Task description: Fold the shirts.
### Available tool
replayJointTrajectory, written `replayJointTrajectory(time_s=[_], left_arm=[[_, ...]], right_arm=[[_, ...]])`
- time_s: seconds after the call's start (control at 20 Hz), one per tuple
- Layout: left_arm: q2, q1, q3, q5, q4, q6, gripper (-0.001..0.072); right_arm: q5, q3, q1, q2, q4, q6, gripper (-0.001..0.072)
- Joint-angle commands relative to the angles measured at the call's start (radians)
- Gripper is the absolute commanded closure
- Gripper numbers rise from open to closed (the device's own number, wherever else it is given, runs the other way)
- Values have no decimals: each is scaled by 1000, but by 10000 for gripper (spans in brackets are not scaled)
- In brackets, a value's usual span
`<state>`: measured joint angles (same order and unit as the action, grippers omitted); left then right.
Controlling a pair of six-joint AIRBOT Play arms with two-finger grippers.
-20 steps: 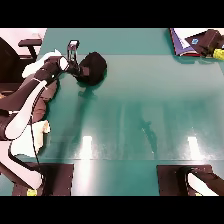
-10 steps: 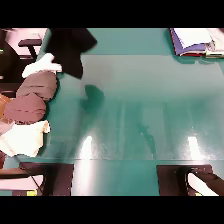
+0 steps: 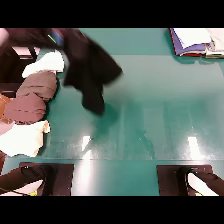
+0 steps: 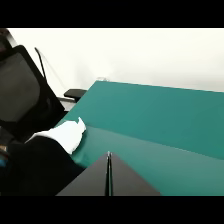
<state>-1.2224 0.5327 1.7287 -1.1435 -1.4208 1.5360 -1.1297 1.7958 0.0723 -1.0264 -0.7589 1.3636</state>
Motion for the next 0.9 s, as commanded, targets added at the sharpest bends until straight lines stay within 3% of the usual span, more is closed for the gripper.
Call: replayJointTrajectory(time_s=[0.0, 0.05, 0.25, 0.35, 0.55, 0.65, 0.85], left_arm=[[10, 132, -277, 98, 84, 9, 306], [10, 144, -342, 156, 117, 11, 28], [10, 63, -371, 263, 89, 10, 26], [-5, -26, -371, 258, 94, 25, 104], [-120, -146, -373, 168, 200, 14, 104], [-191, -148, -373, 85, 305, -96, 103], [-203, -176, -375, -91, 238, -130, 32]], right_arm=[[-59, 14, 1, 0, 0, 9, 688], [-64, 14, 1, 0, 0, 9, 688], [-72, 14, 1, 0, 1, 13, 688], [-77, 14, 1, 0, 0, 28, 688], [-87, 9, 1, 0, 0, 28, 688], [-87, 9, 1, 0, 0, 28, 688], [-108, 9, 1, 0, -1, 27, 688]])
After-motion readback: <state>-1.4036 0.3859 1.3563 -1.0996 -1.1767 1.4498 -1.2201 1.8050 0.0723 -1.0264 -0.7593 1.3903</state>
